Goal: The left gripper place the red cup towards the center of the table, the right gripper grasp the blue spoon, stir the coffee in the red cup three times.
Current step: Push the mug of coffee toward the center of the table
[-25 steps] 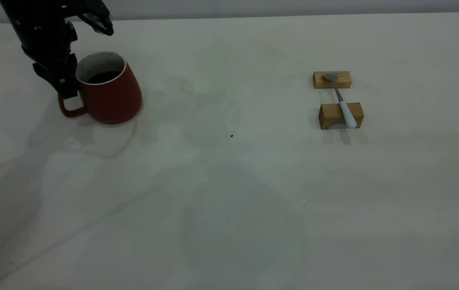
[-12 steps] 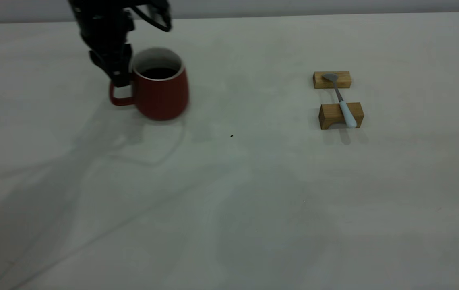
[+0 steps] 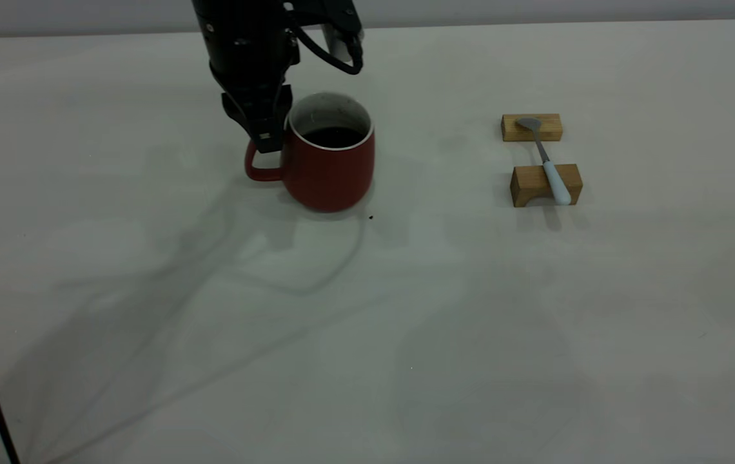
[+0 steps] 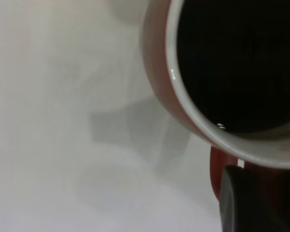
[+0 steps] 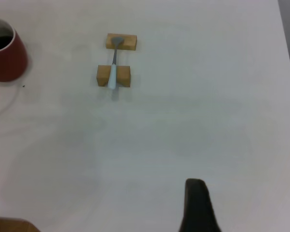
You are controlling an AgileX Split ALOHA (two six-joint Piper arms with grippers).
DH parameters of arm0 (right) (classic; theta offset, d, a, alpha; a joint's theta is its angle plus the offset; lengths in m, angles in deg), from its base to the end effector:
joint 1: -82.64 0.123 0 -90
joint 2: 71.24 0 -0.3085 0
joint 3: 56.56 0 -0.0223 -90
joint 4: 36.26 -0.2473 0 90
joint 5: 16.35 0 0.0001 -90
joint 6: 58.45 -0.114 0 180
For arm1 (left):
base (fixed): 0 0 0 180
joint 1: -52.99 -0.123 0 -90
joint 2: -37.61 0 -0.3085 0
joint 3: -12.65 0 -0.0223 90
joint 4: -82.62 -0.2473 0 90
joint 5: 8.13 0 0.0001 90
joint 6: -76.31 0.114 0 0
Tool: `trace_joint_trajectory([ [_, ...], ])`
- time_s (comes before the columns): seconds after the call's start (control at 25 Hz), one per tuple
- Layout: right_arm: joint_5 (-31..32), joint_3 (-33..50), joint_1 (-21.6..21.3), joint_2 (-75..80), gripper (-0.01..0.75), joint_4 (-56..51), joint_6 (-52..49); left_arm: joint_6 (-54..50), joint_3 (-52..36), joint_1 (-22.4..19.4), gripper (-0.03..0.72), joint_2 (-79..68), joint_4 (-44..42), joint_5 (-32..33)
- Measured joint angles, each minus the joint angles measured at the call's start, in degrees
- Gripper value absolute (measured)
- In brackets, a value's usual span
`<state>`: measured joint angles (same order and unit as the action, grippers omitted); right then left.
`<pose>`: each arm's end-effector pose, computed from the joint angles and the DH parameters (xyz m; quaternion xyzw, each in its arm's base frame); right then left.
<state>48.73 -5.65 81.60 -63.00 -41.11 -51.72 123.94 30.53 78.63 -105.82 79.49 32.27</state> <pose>-0.0103 0.0089 0.2493 -0.0460 0.8819 0.0105 0.4691 0.4431 -0.2082 0.0706 0.6068 0.7851 0.0431 0.1162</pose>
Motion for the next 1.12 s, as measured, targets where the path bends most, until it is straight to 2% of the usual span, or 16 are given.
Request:
trace_joint_trajectory([
  [0.6, 0.00, 0.00, 0.00, 0.00, 0.565, 0.00, 0.00, -2.00, 0.12, 0.33, 0.214, -1.61, -0.12, 0.03],
  [0.68, 0.00, 0.00, 0.00, 0.00, 0.565, 0.00, 0.00, -2.00, 0.12, 0.39, 0.236, -1.66, -0.06, -0.01],
  [0.76, 0.00, 0.00, 0.00, 0.00, 0.565, 0.00, 0.00, -2.00, 0.13, 0.51, 0.312, -1.71, -0.06, 0.10],
  [1.0, 0.00, 0.00, 0.00, 0.00, 0.565, 0.00, 0.00, -5.01, 0.25, 0.70, 0.624, 0.13, -3.49, 1.78],
  [1.12, 0.00, 0.00, 0.00, 0.00, 0.565, 0.00, 0.00, -9.05, 2.24, 0.70, 0.678, 4.59, -5.77, 6.32],
])
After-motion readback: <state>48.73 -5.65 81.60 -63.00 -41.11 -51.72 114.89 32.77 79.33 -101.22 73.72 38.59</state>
